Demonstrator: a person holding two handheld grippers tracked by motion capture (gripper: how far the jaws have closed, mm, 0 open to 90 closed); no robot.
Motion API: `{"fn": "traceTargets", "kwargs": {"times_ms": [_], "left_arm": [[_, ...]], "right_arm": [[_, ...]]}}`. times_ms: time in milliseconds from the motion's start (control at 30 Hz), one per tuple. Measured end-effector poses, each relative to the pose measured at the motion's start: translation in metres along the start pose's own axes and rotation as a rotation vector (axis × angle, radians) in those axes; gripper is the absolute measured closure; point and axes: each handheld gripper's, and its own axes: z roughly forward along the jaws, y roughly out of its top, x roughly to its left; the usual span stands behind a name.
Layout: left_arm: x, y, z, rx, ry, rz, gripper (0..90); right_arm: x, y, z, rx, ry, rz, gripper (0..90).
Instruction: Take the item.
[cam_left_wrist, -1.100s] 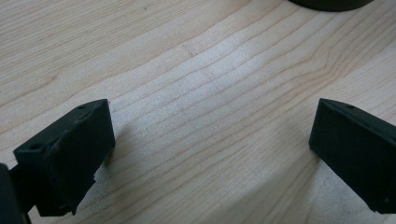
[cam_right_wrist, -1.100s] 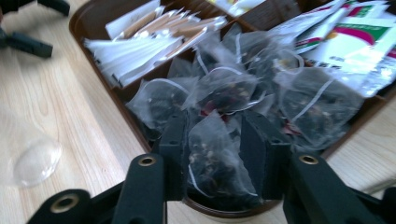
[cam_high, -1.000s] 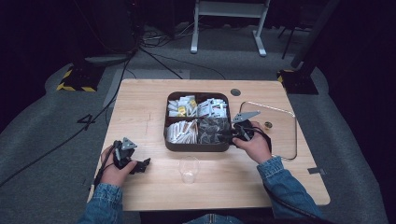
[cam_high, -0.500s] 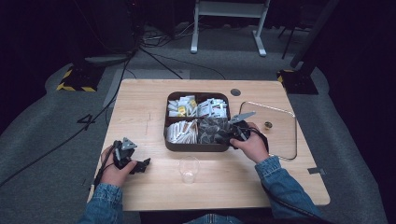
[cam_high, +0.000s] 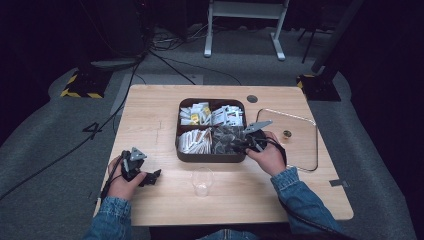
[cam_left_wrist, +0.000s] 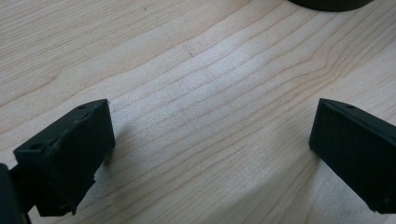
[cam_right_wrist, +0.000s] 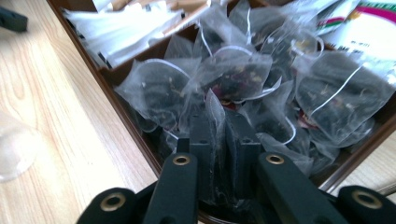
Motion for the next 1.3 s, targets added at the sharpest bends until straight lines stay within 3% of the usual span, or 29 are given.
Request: {"fn": "traceTargets", "kwargs": {"times_ms": [700, 933, 1000, 1067, 1233, 1300], "left_arm": [[0.000, 0.000, 0.000, 0.000, 0.000, 0.001, 0.6], [0.000, 0.000, 0.000, 0.000, 0.000, 0.000, 0.6], [0.000, 0.000, 0.000, 0.000, 0.000, 0.000, 0.5], [0.000, 0.000, 0.000, 0.000, 0.000, 0.000, 0.5], [0.000, 0.000, 0.000, 0.000, 0.000, 0.001, 0.6], [0.000, 0.000, 0.000, 0.000, 0.000, 0.001, 0.6]], "right_arm": [[-0.006, 0.004, -0.027, -0.270, -0.018, 0.073, 83.2], [-0.008, 0.002, -0.023, -0.289, -0.024, 0.082, 83.0], [-0.008, 0.002, -0.022, -0.293, -0.004, 0.085, 82.9], [-0.006, 0.003, -0.022, -0.335, 0.007, 0.078, 82.5], [-0.004, 0.002, -0.013, -0.313, 0.010, 0.068, 81.7], [-0.006, 0.001, -0.010, -0.299, 0.003, 0.082, 75.6]]}}
